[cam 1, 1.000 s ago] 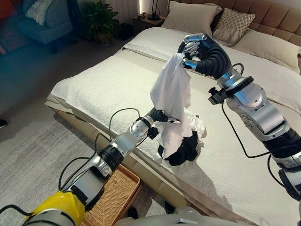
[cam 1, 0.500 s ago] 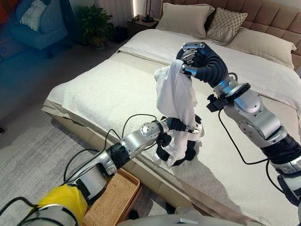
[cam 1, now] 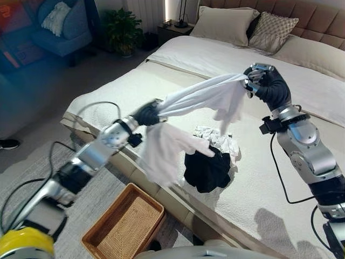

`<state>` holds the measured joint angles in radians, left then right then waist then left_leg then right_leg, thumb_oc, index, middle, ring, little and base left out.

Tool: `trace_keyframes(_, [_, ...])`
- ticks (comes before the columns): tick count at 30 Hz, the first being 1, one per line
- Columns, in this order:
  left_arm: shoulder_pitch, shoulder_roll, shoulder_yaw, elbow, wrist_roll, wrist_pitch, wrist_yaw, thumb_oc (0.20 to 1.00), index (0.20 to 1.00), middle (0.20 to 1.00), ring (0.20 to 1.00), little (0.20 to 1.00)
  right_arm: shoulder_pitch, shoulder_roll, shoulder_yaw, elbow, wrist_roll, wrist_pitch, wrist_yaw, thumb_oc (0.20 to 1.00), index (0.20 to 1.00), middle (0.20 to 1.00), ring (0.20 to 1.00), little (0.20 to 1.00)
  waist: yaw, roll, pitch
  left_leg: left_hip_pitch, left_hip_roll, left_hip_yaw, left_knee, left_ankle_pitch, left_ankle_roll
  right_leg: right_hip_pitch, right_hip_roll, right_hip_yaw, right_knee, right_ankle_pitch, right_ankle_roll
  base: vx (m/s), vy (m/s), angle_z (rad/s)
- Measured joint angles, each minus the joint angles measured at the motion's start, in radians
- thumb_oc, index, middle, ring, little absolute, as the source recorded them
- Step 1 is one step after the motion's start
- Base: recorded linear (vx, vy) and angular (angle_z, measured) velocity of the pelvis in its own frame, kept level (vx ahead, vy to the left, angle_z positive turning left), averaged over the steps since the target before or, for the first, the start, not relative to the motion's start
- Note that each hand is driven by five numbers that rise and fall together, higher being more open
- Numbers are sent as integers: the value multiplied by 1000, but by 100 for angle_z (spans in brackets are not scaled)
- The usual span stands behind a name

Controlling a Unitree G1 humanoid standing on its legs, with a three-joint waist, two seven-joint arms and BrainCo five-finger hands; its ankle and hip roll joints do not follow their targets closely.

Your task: Pick up clothes into the bucket

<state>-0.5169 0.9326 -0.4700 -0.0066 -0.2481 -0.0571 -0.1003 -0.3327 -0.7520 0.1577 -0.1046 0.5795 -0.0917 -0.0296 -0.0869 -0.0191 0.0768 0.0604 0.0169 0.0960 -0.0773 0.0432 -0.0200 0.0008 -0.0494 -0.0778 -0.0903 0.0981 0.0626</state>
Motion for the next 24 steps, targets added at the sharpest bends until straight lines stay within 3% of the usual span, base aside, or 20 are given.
trace_keyframes(5, [132,77,222,-6,3,-8,77,200,200,200,200,200,117,47,-113,55,1,10,-4,1000,1000,1000,1000,1000,29,10,8,17,-3,-20,-6,-3,-4,25,-4,-17,0,-15,1,24,-1,14])
trace_keyframes(11, [244,64,410,-32,-11,-30,165,200,200,200,200,200,202,176,-155,138,1,11,-4,1000,1000,1000,1000,1000,51,11,27,18,-5,-29,-7,-4,-6,29,-6,-25,-1,-22,2,7,3,5])
trace_keyframes(14, [307,59,543,-91,-10,-62,215,200,200,200,200,200,320,286,-185,251,-75,10,-15,1000,1000,1000,1000,1000,52,14,33,17,-5,-41,-8,-4,-6,31,-6,-36,0,-24,2,-3,4,8])
trace_keyframes(18, [376,56,696,-152,-11,-102,255,200,200,200,200,200,400,331,-179,467,-247,37,-39,1000,1000,1000,1000,1000,53,28,56,14,-8,-44,-6,-5,-7,31,-10,-41,0,-26,5,-45,-6,4])
trace_keyframes(24, [460,57,742,-201,-83,-156,259,200,200,200,200,200,433,346,-172,776,-437,56,-85,1000,1000,1000,1000,1000,76,42,84,-17,-8,-56,12,-11,-16,15,-11,-51,0,-32,10,-80,3,6])
